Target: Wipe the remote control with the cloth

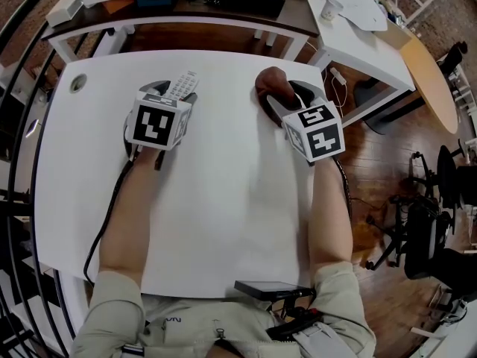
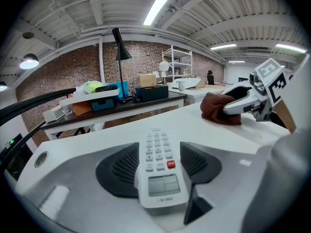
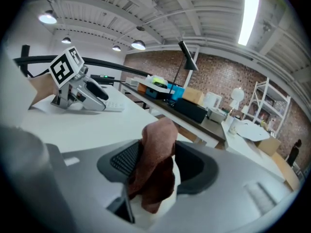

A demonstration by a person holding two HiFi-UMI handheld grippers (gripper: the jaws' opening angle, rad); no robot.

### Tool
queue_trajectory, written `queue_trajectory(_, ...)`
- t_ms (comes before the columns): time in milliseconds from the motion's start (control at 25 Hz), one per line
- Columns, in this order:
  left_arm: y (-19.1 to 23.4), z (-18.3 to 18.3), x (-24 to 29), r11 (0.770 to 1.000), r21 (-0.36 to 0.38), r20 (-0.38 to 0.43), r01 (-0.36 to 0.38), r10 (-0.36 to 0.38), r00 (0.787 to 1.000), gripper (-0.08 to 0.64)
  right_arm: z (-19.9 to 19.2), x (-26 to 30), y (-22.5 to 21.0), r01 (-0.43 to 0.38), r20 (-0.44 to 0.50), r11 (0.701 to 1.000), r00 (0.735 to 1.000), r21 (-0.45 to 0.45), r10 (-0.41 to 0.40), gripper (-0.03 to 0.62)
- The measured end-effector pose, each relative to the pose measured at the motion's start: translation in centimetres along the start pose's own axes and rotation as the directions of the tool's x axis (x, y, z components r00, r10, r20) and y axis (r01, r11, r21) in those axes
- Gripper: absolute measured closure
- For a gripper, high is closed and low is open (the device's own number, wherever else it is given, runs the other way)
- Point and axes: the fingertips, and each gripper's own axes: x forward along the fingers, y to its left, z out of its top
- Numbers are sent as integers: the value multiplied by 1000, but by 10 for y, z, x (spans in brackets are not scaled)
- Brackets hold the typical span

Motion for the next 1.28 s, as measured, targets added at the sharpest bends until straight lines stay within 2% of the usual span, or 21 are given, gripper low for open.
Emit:
queue_trajectory(120,0,9,-7,1000,-4,42,-7,8,999,275,11,-10,-5,25,31,1000,999,-4,-24,360)
queue_trajectory(240,1,26,-19,1000,-16,122,-21,23,992,252,24,-22,-8,52,72,999,996,-12,-51,360)
queue_trajectory(400,0,56,-44,999,-18,259,-48,51,965,264,51,-42,-8,95,170,995,981,-13,-91,376)
queue_trajectory(600,-15,91,-84,997,10,403,-82,71,913,343,89,-83,-10,166,315,986,934,30,-167,456)
queue_trajectory(800,-30,115,-139,991,27,524,-130,97,846,409,103,-127,-4,212,389,974,894,73,-224,514)
queue_trajectory(960,-34,123,-178,987,12,585,-159,123,802,448,111,-154,7,234,417,969,875,80,-246,540)
queue_trajectory(1120,-42,121,-211,979,12,615,-202,152,774,502,118,-182,25,245,457,966,853,78,-253,574)
queue_trajectory(1280,-55,114,-250,973,13,670,-230,162,724,531,116,-215,48,252,493,963,829,91,-263,588)
